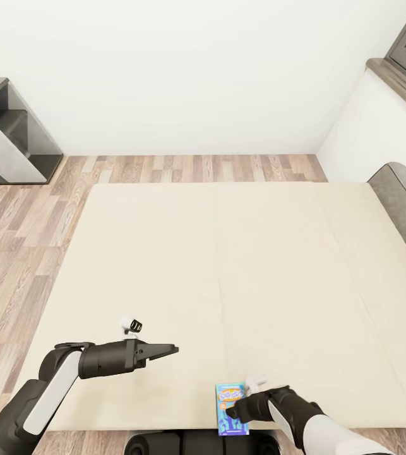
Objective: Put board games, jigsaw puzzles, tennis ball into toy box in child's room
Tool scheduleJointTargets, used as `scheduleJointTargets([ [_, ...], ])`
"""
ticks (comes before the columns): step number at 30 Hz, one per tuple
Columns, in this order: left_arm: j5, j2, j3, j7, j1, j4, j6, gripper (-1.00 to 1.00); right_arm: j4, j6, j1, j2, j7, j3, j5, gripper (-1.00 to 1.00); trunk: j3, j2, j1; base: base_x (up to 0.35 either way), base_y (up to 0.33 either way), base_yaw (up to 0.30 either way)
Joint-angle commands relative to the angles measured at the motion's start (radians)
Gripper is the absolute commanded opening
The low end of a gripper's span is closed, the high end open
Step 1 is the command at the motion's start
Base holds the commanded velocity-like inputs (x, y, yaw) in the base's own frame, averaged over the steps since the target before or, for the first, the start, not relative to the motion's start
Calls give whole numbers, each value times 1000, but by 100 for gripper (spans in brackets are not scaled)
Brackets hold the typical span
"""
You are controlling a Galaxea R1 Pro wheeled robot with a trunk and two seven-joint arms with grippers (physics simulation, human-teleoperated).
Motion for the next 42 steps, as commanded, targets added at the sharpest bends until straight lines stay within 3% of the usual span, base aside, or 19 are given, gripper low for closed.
scheduleJointTargets([
  [1,2,1,-1,-2,-1,0,4,100,-2,1,0,-4,5,0,10,100,-1,-2,1,0,0,0],
  [16,2,1,-1,-2,-1,0,4,100,-2,-3,0,-5,11,-3,7,100,-1,-2,1,0,0,0],
  [23,2,1,-1,-2,-1,0,4,100,-2,-3,0,0,12,-29,8,100,-1,-2,1,0,0,0],
  [42,2,1,-1,-2,-1,0,4,100,-2,-2,0,1,12,-31,9,100,-1,-2,1,0,0,0],
])
